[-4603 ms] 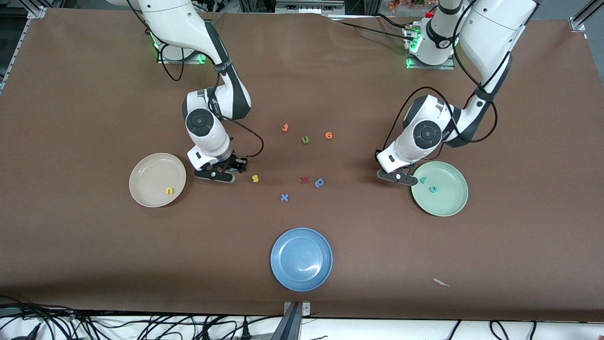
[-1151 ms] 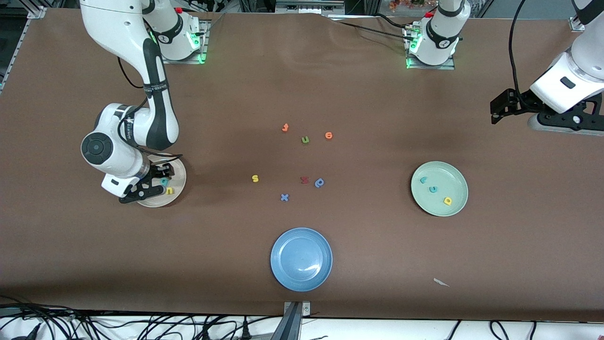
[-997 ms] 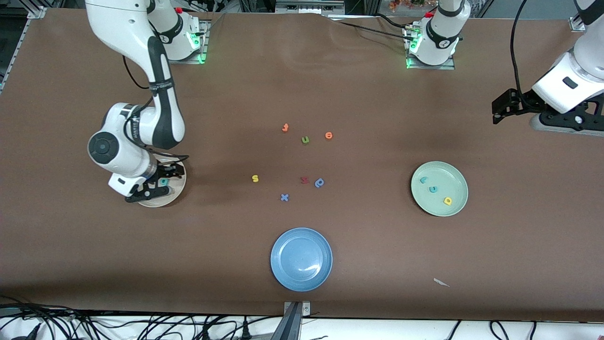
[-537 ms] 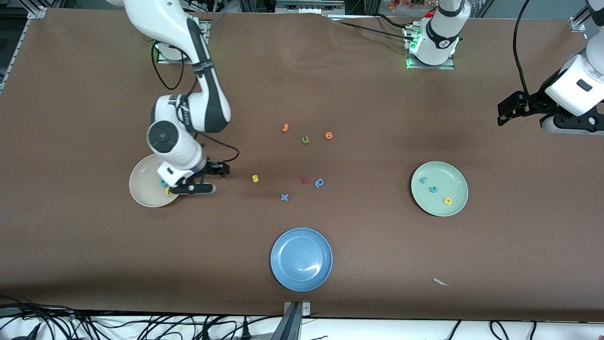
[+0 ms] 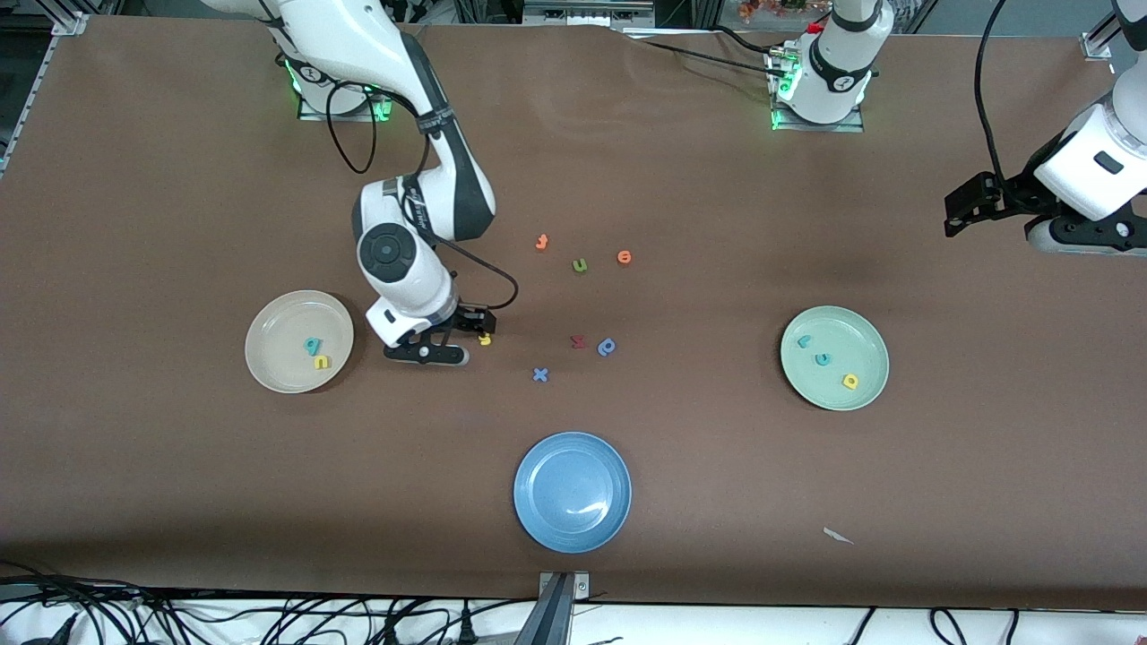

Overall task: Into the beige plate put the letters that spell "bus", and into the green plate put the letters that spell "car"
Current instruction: 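Grasp the yellow s with the right gripper, then carry yellow s to the beige plate and release it with the right gripper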

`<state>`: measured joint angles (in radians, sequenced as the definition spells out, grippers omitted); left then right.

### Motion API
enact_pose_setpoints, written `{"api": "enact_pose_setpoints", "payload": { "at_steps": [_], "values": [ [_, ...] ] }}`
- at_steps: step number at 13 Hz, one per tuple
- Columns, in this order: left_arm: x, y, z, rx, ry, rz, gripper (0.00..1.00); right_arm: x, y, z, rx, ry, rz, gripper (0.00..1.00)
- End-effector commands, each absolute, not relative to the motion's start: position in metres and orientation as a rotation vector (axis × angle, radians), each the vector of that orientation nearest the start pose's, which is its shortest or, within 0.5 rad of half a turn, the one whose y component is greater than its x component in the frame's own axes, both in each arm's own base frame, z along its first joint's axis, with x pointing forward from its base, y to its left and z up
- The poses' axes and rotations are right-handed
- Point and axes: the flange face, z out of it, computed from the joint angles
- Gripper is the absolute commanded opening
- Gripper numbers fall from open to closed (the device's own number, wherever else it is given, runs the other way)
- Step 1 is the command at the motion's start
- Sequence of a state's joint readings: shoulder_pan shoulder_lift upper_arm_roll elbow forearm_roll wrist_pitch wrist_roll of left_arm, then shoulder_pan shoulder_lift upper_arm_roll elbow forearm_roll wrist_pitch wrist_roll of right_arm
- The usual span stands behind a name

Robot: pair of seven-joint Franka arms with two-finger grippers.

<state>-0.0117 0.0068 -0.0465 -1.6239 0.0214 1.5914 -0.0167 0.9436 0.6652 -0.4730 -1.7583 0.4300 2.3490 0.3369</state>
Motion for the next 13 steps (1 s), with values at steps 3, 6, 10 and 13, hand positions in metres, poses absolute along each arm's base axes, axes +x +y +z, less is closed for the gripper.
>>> {"api": "enact_pose_setpoints", "payload": {
  "at_steps": [3,6,10,13],
  "values": [
    [0.553,-0.035,0.601,-3.145,0.077,0.063,1.0,0.579,0.342,0.191,-3.11,0.149,-0.067,0.94],
    [0.552,-0.035,0.602,-3.145,0.072,0.061,1.0,0.571,0.351,0.181,-3.109,0.128,-0.037,0.86],
    [0.553,-0.039,0.601,-3.146,0.084,0.063,1.0,0.57,0.352,0.176,-3.087,0.144,-0.015,0.73],
    [0.553,-0.046,0.605,-3.146,0.106,0.049,1.0,0.576,0.353,0.179,-3.082,0.143,-0.024,0.62]
  ]
}}
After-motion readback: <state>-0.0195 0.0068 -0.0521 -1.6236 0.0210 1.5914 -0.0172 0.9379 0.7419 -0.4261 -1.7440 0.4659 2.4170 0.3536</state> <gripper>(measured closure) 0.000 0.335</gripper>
